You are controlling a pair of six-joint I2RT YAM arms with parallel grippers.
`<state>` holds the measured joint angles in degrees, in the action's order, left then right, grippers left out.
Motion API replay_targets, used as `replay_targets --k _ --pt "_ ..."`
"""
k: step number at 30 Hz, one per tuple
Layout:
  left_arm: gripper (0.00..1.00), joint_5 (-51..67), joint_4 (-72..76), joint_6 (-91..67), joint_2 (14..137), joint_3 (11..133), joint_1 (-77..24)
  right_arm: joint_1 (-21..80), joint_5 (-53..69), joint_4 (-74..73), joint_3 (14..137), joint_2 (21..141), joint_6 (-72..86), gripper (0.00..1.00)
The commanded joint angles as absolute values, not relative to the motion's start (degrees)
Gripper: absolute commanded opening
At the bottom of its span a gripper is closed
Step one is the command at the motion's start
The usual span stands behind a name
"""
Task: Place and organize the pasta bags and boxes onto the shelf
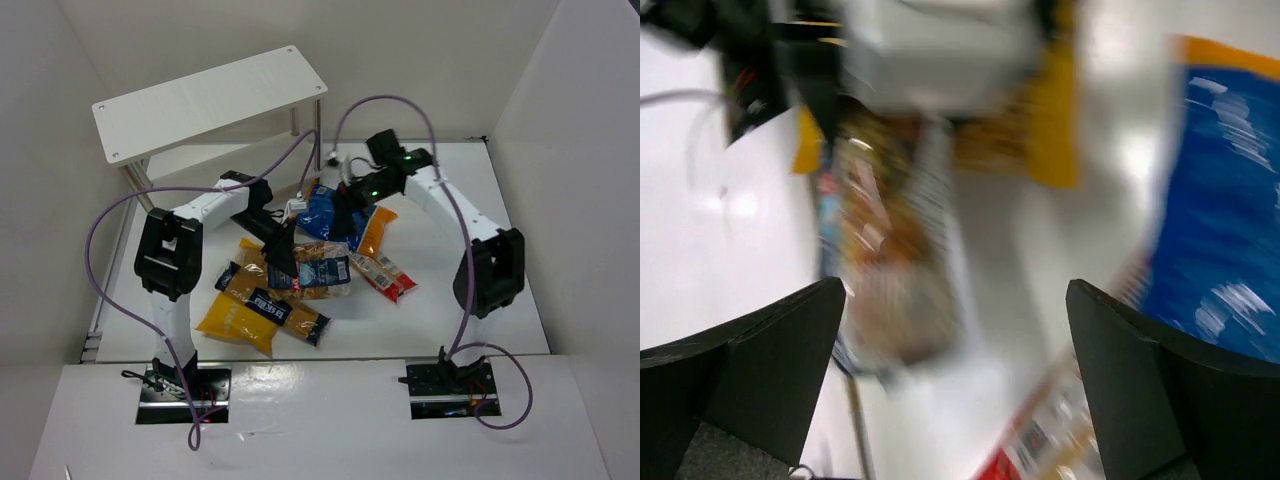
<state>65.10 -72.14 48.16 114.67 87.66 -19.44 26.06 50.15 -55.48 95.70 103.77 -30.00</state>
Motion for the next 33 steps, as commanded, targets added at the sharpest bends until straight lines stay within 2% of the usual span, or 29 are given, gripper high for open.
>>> replay_targets --k 1,6,10,12,16,33 --pt "0.0 70.1 -74.4 49.0 113.8 88.9 -19.8 13.9 48.3 -49.3 92.6 96.3 -27.0 1.0" --pt "0.0 69.6 -73.2 46.1 113.8 90.1 -19.8 1.9 48.0 -44.7 81.2 88.7 -25.8 1.0" --pt "0.0 67.1 -65.5 37.8 111.4 93.1 -18.9 -0.8 43.9 -42.0 74.9 83.4 -25.1 1.0" --pt "0.0 63.2 -58.9 26.7 107.6 93.8 -16.7 -0.8 42.2 -42.0 72.9 82.1 -25.1 1.0" --pt "0.0 52.4 -44.8 15.7 101.1 96.6 -14.9 -0.8 38.9 -42.0 71.7 81.5 -25.1 1.0" --pt "0.0 39.0 -43.0 9.6 95.3 103.7 -11.1 -1.3 35.9 -40.4 72.2 85.2 -24.1 1.0"
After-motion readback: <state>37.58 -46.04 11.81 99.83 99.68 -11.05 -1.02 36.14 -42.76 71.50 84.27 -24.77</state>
